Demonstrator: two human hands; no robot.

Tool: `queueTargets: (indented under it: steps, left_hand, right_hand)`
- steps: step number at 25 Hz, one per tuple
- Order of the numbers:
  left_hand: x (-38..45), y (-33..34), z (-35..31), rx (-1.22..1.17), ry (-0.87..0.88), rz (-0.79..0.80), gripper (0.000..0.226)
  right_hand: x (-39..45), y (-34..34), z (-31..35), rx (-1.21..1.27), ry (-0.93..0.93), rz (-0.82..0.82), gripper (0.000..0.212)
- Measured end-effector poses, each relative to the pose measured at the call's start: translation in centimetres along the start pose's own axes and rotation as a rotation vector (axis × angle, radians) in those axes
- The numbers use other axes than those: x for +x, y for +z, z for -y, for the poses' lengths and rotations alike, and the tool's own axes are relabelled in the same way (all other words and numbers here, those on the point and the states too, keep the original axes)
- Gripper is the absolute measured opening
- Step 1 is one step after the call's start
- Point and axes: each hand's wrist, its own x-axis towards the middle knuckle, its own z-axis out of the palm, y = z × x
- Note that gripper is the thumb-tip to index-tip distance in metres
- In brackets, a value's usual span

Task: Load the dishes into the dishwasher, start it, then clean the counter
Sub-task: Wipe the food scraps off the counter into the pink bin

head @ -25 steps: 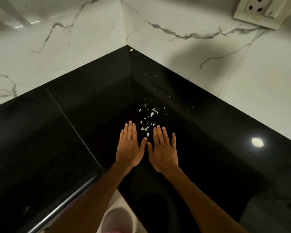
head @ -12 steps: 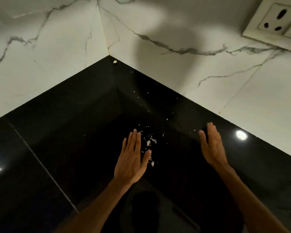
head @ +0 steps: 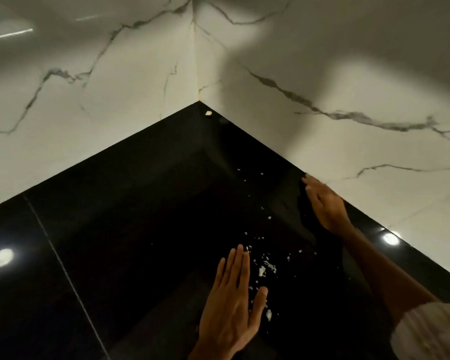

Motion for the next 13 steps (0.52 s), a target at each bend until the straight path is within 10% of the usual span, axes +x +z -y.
queueTargets:
  steps: [3, 6, 10, 13]
  left_hand:
    - [0.3, 0.1, 0.2, 0.013, 0.017, -0.016, 0.069]
    - [0.3, -0.4, -0.1, 0.021, 0.000, -0.002, 0.068]
    - [0.1, -0.3, 0.1, -0.005, 0.034, -0.009, 0.069]
    - [0.5, -0.7, 0.1, -0.052, -0.026, 0.089, 0.069]
  right_hand:
    - [-1.4, 3.2, 3.2, -0.136, -0.272, 0.295, 0.077]
    - [-4.9, 3.6, 6.5, 0.243, -0.303, 0.591, 0.064]
    - [1.4, 3.3, 8.9, 0.539, -0.182, 0.123, 0.029]
    - [7.0, 4.4, 9.3, 0.491, 0.049, 0.102, 0.049]
